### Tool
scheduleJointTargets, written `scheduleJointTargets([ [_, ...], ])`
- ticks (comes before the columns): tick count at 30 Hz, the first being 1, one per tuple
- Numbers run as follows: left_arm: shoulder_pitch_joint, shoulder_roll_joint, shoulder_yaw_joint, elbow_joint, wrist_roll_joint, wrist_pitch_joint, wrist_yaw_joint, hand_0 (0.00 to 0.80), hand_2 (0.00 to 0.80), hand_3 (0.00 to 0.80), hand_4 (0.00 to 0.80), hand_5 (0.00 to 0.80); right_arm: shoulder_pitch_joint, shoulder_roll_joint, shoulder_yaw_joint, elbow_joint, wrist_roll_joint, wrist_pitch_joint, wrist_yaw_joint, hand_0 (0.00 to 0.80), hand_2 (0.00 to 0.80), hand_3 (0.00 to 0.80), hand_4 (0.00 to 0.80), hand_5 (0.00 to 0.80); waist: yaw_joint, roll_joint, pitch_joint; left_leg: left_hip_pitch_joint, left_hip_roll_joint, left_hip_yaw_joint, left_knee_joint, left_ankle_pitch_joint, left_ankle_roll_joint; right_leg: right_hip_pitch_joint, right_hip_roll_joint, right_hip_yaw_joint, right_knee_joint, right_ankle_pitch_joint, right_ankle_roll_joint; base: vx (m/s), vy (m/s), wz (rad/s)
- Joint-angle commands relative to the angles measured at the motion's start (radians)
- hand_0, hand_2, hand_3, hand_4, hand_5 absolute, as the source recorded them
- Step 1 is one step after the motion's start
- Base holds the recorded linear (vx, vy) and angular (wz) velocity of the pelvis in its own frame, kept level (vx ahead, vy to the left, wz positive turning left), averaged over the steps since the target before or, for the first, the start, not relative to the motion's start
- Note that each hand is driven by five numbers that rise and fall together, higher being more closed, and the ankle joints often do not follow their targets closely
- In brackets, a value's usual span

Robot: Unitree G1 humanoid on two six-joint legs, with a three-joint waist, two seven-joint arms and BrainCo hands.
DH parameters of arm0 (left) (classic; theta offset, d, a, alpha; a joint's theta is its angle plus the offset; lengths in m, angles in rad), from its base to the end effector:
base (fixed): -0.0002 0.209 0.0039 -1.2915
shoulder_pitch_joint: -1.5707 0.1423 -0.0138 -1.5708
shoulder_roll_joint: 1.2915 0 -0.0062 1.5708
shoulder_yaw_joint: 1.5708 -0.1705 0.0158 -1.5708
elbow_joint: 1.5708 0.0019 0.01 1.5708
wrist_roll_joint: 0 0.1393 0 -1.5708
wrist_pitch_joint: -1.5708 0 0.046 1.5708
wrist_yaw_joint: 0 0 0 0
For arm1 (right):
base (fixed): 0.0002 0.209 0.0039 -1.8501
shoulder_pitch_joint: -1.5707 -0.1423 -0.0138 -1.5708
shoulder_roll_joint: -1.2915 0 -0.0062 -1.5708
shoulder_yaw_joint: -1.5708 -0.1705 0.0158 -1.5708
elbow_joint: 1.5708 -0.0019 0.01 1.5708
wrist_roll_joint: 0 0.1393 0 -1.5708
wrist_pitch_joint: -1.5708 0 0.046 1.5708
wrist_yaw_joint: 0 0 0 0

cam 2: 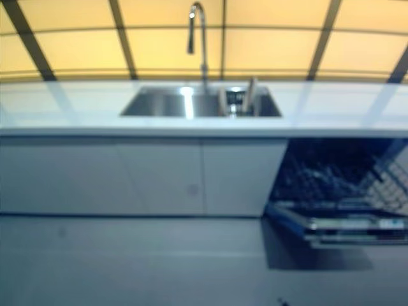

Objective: Take plates into dishwasher

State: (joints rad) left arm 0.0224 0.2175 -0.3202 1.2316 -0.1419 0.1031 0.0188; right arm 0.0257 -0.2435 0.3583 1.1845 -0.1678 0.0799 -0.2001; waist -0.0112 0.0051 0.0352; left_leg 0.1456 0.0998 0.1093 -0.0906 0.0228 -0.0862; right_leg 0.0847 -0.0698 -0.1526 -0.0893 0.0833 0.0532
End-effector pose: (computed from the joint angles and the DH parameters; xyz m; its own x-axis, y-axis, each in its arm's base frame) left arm 0.0565 0.2041 -0.1106 0.2000 0.1435 -0.9692 0.1790 0.9672 0.1801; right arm 0.0638 -0.2082 -0.1076 0.3560 -0.3033 -0.8839 -0.4293 0.7871 -0.4430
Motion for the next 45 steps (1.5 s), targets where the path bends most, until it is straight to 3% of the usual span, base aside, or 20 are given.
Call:
scheduleJointTargets([
  [1,-0.089,-0.012,0.019,0.050,0.007,0.006,0.020,0.000,0.000,0.000,0.000,0.000,-0.071,0.034,0.054,0.031,-0.035,0.023,0.001,0.000,0.000,0.000,0.000,0.000,-0.010,-0.023,0.046,-0.002,-0.072,-0.022,0.003,-0.037,0.080,0.035,0.015,0.012,0.118,-0.132,0.020,0.051,-0.068,0.00],
  [4,-0.097,-0.013,0.031,0.045,-0.034,-0.011,0.053,0.000,0.000,0.000,0.000,0.000,-0.093,0.026,0.067,0.025,-0.044,0.035,0.012,0.000,0.000,0.000,0.000,0.000,-0.008,-0.036,0.066,-0.027,-0.069,-0.031,0.116,-0.071,0.083,0.019,0.020,0.030,0.162,-0.151,-0.002,0.036,-0.106,-0.01],
  [5,-0.100,-0.011,0.053,0.039,-0.071,-0.026,0.087,0.000,0.000,0.000,0.000,0.000,-0.103,0.016,0.073,0.017,-0.053,0.039,0.021,0.000,0.000,0.000,0.000,0.000,0.001,-0.063,0.086,-0.085,-0.060,-0.021,0.277,-0.091,0.078,0.014,0.005,0.023,0.181,-0.152,-0.021,0.017,-0.154,0.00],
  [8,-0.093,-0.010,0.086,0.046,-0.116,-0.042,0.099,0.000,0.000,0.000,0.000,0.000,-0.115,-0.003,0.086,0.005,-0.052,0.038,0.033,0.000,0.000,0.000,0.000,0.000,0.028,-0.082,0.129,-0.246,-0.069,-0.047,0.540,-0.030,0.072,0.013,0.002,0.018,0.211,-0.163,-0.058,0.086,-0.118,0.08],
  [9,-0.081,-0.009,0.107,0.051,-0.115,-0.049,0.092,0.000,0.000,0.000,0.000,0.000,-0.121,-0.009,0.089,0.006,-0.070,0.057,0.037,0.000,0.000,0.000,0.000,0.000,0.051,-0.062,0.156,-0.319,-0.062,-0.054,0.528,0.053,0.047,0.033,0.027,0.035,0.224,-0.177,-0.064,0.250,0.027,-0.14],
  [11,-0.061,-0.010,0.118,0.059,-0.115,-0.054,0.088,0.000,0.000,0.000,0.000,0.000,-0.120,-0.016,0.084,0.026,-0.075,0.075,0.038,0.000,0.000,0.000,0.000,0.000,0.079,-0.011,0.164,-0.313,-0.036,-0.025,0.252,0.142,0.009,0.096,0.066,0.055,0.206,-0.202,-0.035,0.461,0.115,-0.45],
  [13,-0.053,-0.009,0.112,0.059,-0.116,-0.050,0.086,0.000,0.000,0.000,0.000,0.000,-0.117,-0.017,0.073,0.045,-0.081,0.066,0.037,0.000,0.000,0.000,0.000,0.000,0.101,0.002,0.168,-0.322,-0.025,-0.016,0.090,0.202,-0.008,0.157,0.068,0.080,0.184,-0.225,-0.022,0.472,0.121,-0.66],
  [14,-0.043,-0.013,0.112,0.060,-0.127,-0.039,0.089,0.000,0.000,0.000,0.000,0.000,-0.115,-0.019,0.070,0.049,-0.073,0.078,0.032,0.000,0.000,0.000,0.000,0.000,0.129,0.002,0.165,-0.367,-0.039,-0.066,0.024,0.231,-0.015,0.209,0.061,0.117,0.169,-0.251,-0.013,0.441,0.106,-1.10],
  [17,-0.034,-0.018,0.138,0.067,-0.130,-0.019,0.105,0.000,0.000,0.000,0.000,0.000,-0.120,-0.013,0.046,0.070,-0.073,0.083,0.013,0.000,0.000,0.000,0.000,0.000,0.129,-0.003,0.139,-0.364,-0.033,-0.006,0.064,0.170,0.019,0.244,0.012,0.129,0.181,-0.287,0.015,0.410,0.154,-0.47],
  [20,-0.025,-0.009,0.136,0.087,-0.143,-0.041,0.112,0.000,0.000,0.000,0.000,0.000,-0.116,-0.011,0.029,0.080,-0.103,0.070,0.017,0.000,0.000,0.000,0.000,0.000,0.137,0.001,0.132,-0.387,-0.033,-0.044,0.159,0.127,0.023,0.232,-0.024,0.097,0.228,-0.310,0.017,0.356,0.084,-0.02],
  [24,-0.050,0.015,0.132,0.078,-0.078,-0.011,0.101,0.000,0.000,0.000,0.000,0.000,-0.099,0.010,0.020,0.092,-0.104,0.057,-0.011,0.000,0.000,0.000,0.000,0.000,0.153,-0.017,0.102,-0.404,-0.048,-0.026,0.254,0.083,0.047,0.262,-0.076,0.037,0.224,-0.272,0.043,0.330,0.052,0.02],
  [29,-0.056,0.006,0.132,0.086,-0.056,-0.007,0.089,0.000,0.000,0.000,0.000,0.000,-0.116,0.013,-0.007,0.095,-0.064,0.077,-0.053,0.000,0.000,0.000,0.000,0.000,0.156,-0.028,0.075,-0.415,-0.088,-0.027,0.330,0.021,0.078,0.279,-0.114,0.034,0.233,-0.249,0.061,0.272,0.138,-0.21],
  [30,-0.056,0.007,0.128,0.086,-0.026,-0.007,0.079,0.000,0.000,0.000,0.000,0.000,-0.114,0.013,-0.017,0.094,-0.045,0.085,-0.063,0.000,0.000,0.000,0.000,0.000,0.154,-0.033,0.065,-0.414,-0.108,-0.015,0.346,-0.001,0.099,0.282,-0.116,0.037,0.260,-0.230,0.063,0.385,0.214,-0.04],
  [33,-0.055,0.018,0.100,0.078,0.008,-0.016,0.070,0.000,0.000,0.000,0.000,0.000,-0.107,0.008,-0.038,0.090,-0.019,0.106,-0.084,0.000,0.000,0.000,0.000,0.000,0.132,-0.030,0.042,-0.348,-0.149,-0.027,0.294,-0.021,0.142,0.174,-0.154,0.064,0.499,-0.018,0.084,0.345,0.212,0.01],
  [35,-0.070,0.030,0.071,0.069,0.023,-0.011,0.074,0.000,0.000,0.000,0.000,0.000,-0.101,-0.011,-0.044,0.096,0.019,0.099,-0.097,0.000,0.000,0.000,0.000,0.000,0.078,-0.008,0.056,-0.259,-0.164,-0.063,0.241,-0.026,0.159,-0.013,-0.101,0.089,0.611,0.006,0.058,0.457,0.152,0.27],
  [38,-0.102,0.048,0.052,0.059,-0.023,0.005,0.090,0.000,0.000,0.000,0.000,0.000,-0.112,-0.027,-0.033,0.104,0.033,0.076,-0.094,0.000,0.000,0.000,0.000,0.000,0.026,0.008,0.081,-0.155,-0.150,-0.101,0.190,-0.035,0.140,-0.153,-0.086,0.074,0.394,-0.030,0.029,0.414,-0.151,0.44],
  [40,-0.117,0.058,0.050,0.064,-0.022,-0.008,0.088,0.000,0.000,0.000,0.000,0.000,-0.119,-0.031,-0.035,0.101,0.032,0.062,-0.094,0.000,0.000,0.000,0.000,0.000,-0.019,-0.028,0.098,-0.096,-0.187,-0.150,0.192,-0.100,0.128,-0.256,-0.116,0.098,0.123,0.136,0.082,0.483,-0.301,0.29],
  [41,-0.117,0.058,0.050,0.064,-0.022,-0.008,0.088,0.000,0.000,0.000,0.000,0.000,-0.119,-0.031,-0.035,0.101,0.032,0.062,-0.094,0.000,0.000,0.000,0.000,0.000,-0.019,-0.028,0.098,-0.096,-0.187,-0.150,0.192,-0.100,0.128,-0.256,-0.116,0.098,0.123,0.136,0.082,0.421,-0.272,0.67],
  [43,-0.130,0.071,0.065,0.064,-0.031,-0.018,0.069,0.000,0.000,0.000,0.000,0.000,-0.156,-0.036,-0.038,0.097,0.018,0.069,-0.103,0.000,0.000,0.000,0.000,0.000,-0.043,-0.028,0.137,-0.051,-0.178,-0.182,0.258,-0.203,0.122,-0.333,-0.107,0.096,0.064,0.162,0.091,0.379,-0.283,0.69],
  [45,-0.101,0.062,0.084,0.078,-0.025,-0.040,0.080,0.000,0.000,0.000,0.000,0.000,-0.171,-0.031,-0.040,0.095,0.007,0.094,-0.121,0.000,0.000,0.000,0.000,0.000,-0.021,-0.045,0.134,-0.064,-0.174,-0.142,0.345,-0.253,0.123,-0.281,-0.128,0.046,0.093,0.115,0.089,0.396,-0.253,0.41],
])
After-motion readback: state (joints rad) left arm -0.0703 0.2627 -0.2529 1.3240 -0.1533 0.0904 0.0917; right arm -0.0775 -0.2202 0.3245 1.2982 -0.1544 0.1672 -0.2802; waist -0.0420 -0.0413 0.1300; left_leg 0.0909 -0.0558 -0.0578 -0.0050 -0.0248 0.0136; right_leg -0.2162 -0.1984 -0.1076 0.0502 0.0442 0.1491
